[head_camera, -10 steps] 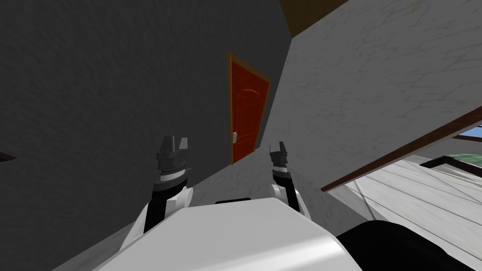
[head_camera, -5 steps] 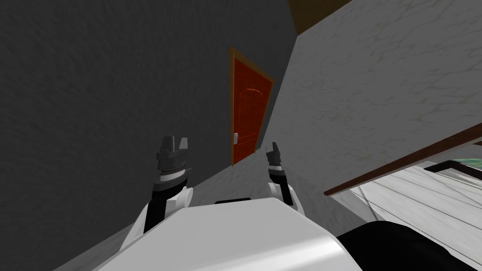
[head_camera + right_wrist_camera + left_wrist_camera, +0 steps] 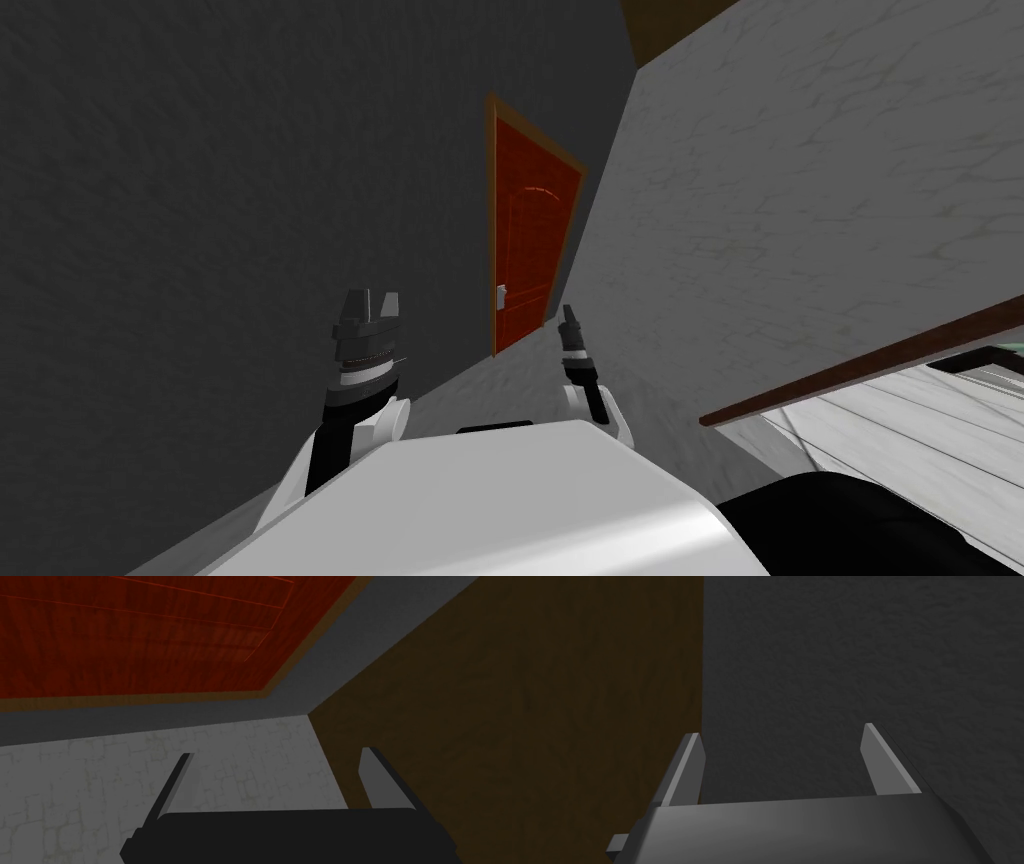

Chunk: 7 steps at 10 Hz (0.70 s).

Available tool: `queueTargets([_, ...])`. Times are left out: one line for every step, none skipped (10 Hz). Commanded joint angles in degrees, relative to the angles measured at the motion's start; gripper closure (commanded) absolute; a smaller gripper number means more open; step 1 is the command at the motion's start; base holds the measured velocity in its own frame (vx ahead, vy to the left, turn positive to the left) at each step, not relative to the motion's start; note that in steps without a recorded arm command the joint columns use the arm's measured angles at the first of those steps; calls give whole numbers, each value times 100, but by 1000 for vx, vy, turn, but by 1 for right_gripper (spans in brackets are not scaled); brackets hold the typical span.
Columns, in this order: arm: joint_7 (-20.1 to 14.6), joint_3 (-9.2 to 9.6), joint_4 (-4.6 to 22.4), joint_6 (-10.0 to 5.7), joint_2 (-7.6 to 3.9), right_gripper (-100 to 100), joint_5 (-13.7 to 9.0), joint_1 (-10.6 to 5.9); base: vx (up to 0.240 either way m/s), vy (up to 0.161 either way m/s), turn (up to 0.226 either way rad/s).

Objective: Pull the door open

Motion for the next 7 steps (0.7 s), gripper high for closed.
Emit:
queueTargets([260,62,286,-23,-24,-100,171,-168,107,-11,19])
queueTargets([408,94,442,-27,-53,-100,275,-266,91,-23,21])
queueTargets([557,125,612,-31,-82,-100,380,-365,90,-13,31])
queueTargets([557,125,653,-31,-82,-100,380,-365,64,-5,7])
queueTargets([709,158,832,-36,-111,-100,487,-466,56,-9,8])
queueTargets([867,191,1019,-40,-139,-100,598,-571,72,-18,24])
queueTargets([1025,225,1178,-44,-167,-100,709,-676,97,-19,27])
